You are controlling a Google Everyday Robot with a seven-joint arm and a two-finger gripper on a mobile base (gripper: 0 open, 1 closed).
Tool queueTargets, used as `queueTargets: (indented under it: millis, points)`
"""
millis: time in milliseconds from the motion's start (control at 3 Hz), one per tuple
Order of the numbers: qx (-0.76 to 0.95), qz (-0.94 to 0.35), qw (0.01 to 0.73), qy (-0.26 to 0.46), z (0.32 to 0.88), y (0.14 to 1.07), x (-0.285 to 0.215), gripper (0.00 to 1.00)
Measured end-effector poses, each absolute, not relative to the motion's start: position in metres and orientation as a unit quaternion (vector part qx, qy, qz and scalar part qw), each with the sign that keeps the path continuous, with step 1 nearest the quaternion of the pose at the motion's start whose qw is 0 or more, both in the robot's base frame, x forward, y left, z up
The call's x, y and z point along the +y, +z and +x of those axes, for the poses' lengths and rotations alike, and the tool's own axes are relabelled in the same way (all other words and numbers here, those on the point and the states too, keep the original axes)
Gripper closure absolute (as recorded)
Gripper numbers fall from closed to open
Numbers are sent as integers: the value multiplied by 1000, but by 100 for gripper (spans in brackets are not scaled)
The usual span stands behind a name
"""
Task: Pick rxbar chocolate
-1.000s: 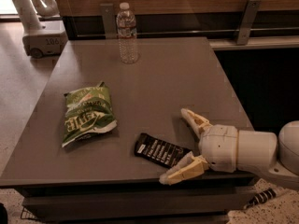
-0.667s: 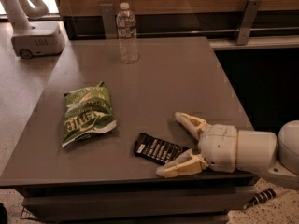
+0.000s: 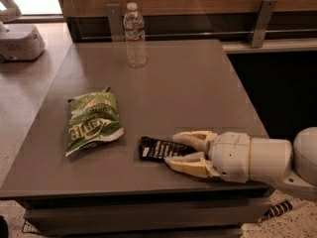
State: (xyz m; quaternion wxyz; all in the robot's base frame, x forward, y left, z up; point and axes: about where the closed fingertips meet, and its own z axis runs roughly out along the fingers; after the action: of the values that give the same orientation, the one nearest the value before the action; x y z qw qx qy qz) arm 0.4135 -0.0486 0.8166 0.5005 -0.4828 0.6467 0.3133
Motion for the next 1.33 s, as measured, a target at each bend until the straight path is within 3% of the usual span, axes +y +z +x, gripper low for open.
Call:
queueTargets:
  millis: [333, 1333]
  points:
    - [645, -486, 500, 313, 413, 820, -47, 100]
    - [657, -485, 511, 267, 431, 891, -98, 100]
